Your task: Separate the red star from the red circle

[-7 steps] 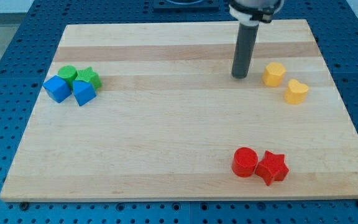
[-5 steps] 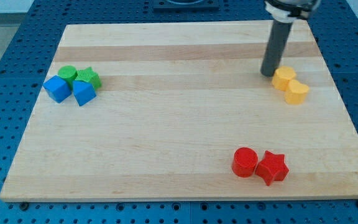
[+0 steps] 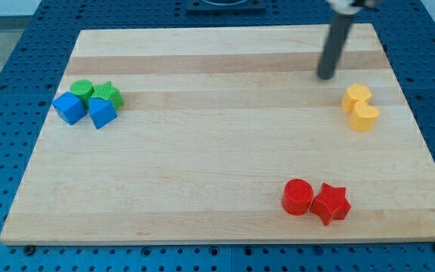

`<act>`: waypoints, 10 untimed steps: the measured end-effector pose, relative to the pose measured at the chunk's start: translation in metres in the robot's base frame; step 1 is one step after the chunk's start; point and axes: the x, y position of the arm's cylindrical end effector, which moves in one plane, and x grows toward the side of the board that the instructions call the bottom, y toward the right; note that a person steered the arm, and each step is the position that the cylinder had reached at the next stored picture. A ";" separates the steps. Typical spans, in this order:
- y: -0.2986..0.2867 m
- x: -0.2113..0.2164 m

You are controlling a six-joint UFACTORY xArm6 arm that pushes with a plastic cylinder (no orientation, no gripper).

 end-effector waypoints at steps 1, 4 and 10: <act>-0.080 0.052; 0.033 0.162; -0.081 0.182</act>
